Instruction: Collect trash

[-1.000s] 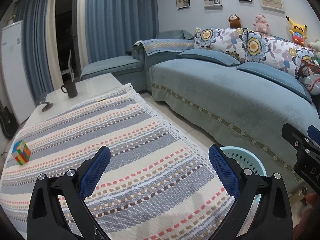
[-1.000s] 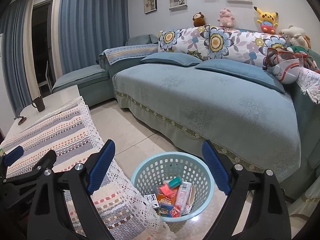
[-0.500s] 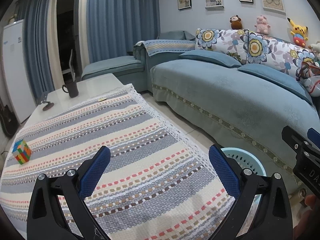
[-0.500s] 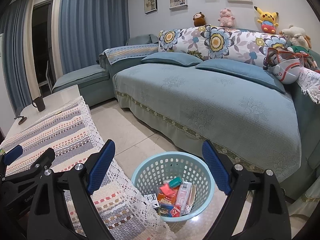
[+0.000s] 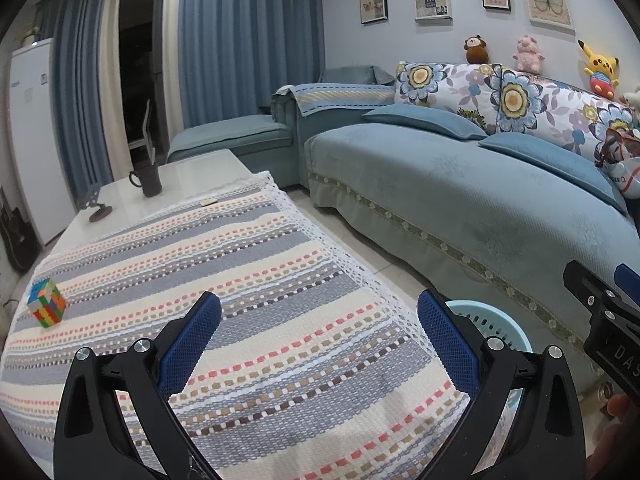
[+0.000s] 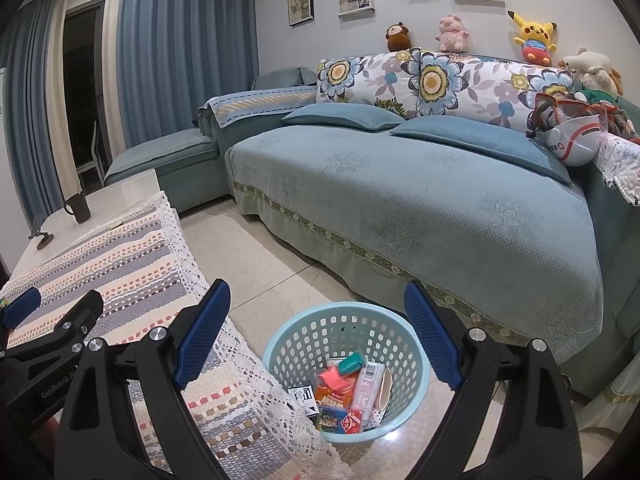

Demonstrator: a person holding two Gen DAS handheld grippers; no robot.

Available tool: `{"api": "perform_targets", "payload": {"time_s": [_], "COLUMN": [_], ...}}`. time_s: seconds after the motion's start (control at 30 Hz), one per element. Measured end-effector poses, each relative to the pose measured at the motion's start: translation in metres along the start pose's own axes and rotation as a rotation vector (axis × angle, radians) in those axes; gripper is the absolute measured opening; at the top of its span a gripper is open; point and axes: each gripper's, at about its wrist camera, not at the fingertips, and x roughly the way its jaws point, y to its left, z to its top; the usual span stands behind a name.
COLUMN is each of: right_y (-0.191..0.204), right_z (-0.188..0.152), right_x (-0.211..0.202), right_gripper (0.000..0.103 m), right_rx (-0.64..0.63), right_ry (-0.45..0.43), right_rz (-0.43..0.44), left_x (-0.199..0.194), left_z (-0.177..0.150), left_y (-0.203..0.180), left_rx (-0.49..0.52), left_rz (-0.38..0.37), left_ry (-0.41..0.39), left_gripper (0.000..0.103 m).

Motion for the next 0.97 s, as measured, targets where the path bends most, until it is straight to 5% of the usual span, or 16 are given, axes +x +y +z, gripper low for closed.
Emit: {"api": "perform_targets", "payload": {"time_s": [0.7, 0.97], "right_y": [0.0007, 0.0025], "right_z": [0.0014, 0.001], "right_x": [0.001, 0.0025], "right_gripper": [0.084, 0.084], "right_rx": [-0.001, -0.002], "right_ry": [0.003, 0.004], "right_rz": [0.001, 0.003], "left_x": [-0.0026, 0.0001], "left_z": [0.0008, 0.0025], "left_y": [-0.0019, 0.0025], "left_rx": [0.009, -0.024], "left_rz": [0.055, 0.011], "left_ry": [-0.012, 0.015], "left_gripper": [0.095, 0.096]}}
